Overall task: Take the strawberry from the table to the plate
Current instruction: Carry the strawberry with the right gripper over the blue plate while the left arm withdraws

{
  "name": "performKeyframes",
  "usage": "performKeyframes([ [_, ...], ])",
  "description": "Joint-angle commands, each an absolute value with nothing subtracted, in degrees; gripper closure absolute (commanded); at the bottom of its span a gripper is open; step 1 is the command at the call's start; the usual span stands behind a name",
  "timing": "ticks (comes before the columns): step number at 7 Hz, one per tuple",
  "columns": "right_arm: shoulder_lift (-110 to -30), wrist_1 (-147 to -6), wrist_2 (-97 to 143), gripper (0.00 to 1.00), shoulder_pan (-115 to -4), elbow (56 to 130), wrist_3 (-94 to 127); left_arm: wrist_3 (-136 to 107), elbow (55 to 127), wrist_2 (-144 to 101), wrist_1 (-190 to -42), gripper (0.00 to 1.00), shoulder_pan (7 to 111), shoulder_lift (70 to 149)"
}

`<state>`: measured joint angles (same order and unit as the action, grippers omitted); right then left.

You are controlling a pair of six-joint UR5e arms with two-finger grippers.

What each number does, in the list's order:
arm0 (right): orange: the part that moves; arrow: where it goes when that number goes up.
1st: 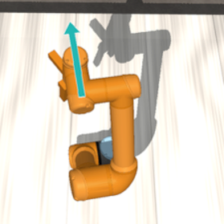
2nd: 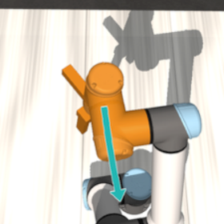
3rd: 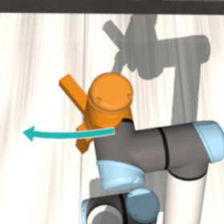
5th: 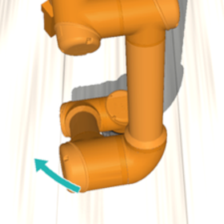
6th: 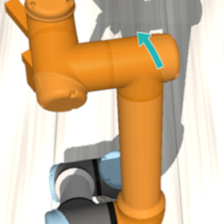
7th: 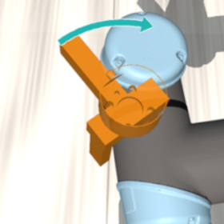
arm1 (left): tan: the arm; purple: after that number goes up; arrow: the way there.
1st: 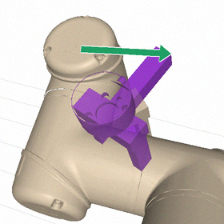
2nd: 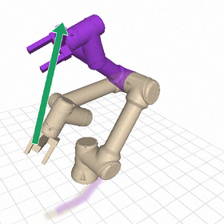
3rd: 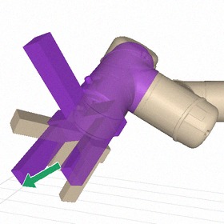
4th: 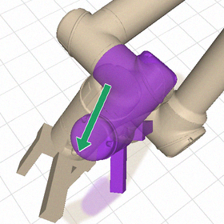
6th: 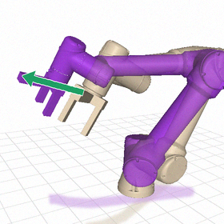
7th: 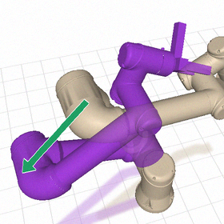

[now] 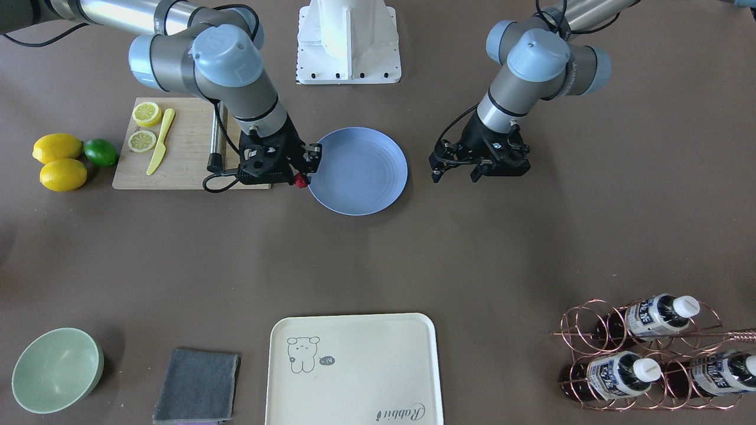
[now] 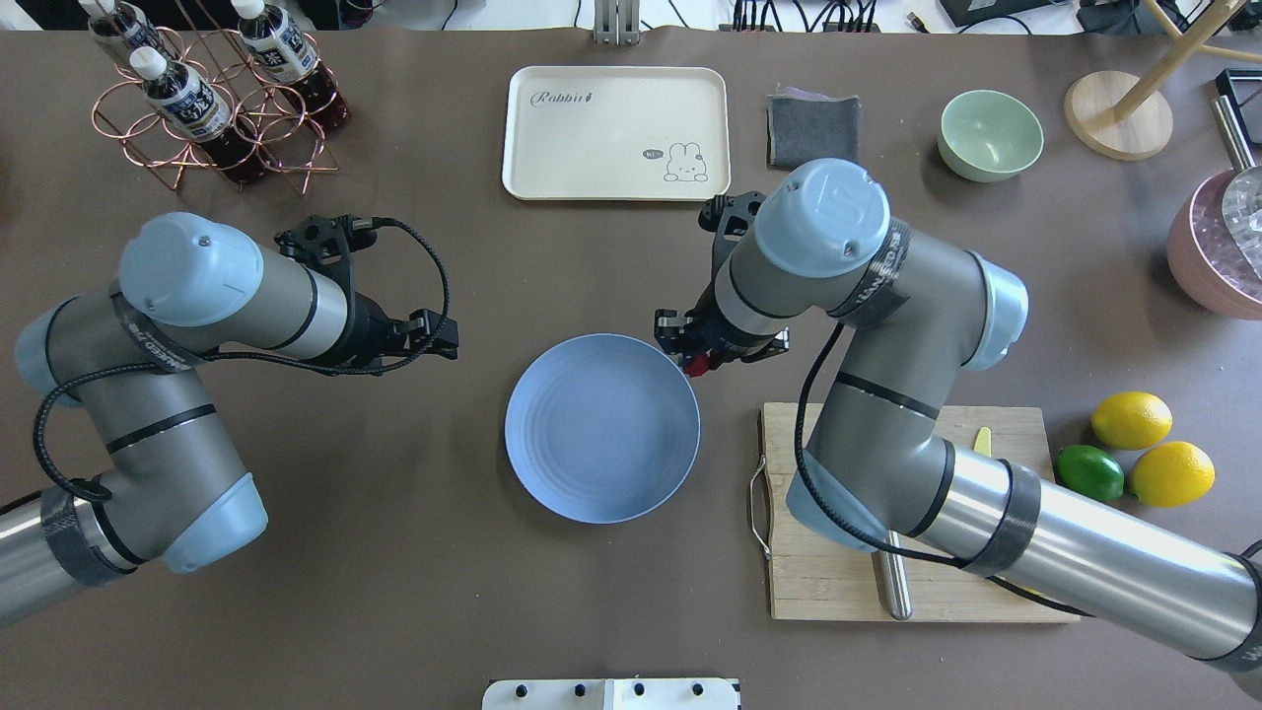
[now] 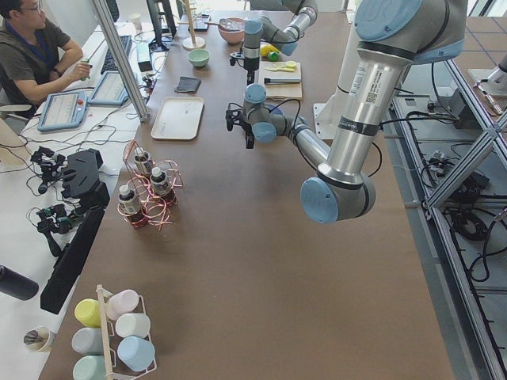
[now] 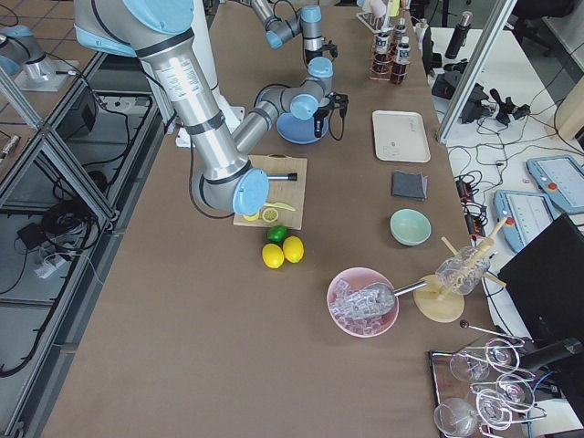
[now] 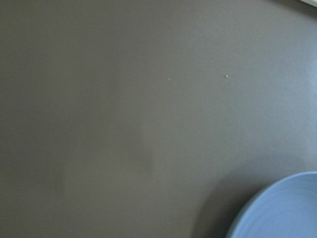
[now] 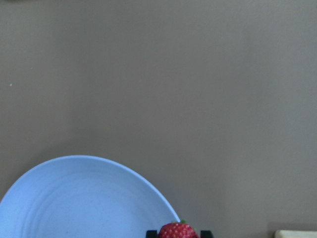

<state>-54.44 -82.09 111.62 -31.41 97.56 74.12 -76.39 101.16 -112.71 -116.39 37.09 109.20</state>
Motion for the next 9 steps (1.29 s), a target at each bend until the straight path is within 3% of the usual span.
performKeyframes([
  [1,-51.95,-81.83,105.93,1.00,-25.77,95.38,78.21,-73.48,101.86,-113.47,-116.63,0.04,38.76,107.14],
  [4,-47.56,-81.65,103.89,1.00,-24.53,89.22,78.49,-73.83,103.09,-113.29,-116.63,0.03,38.76,106.09],
  [9,-47.46,-81.65,102.83,1.00,-22.68,89.21,79.45,-73.92,104.94,-112.85,-116.54,0.03,38.67,102.40],
])
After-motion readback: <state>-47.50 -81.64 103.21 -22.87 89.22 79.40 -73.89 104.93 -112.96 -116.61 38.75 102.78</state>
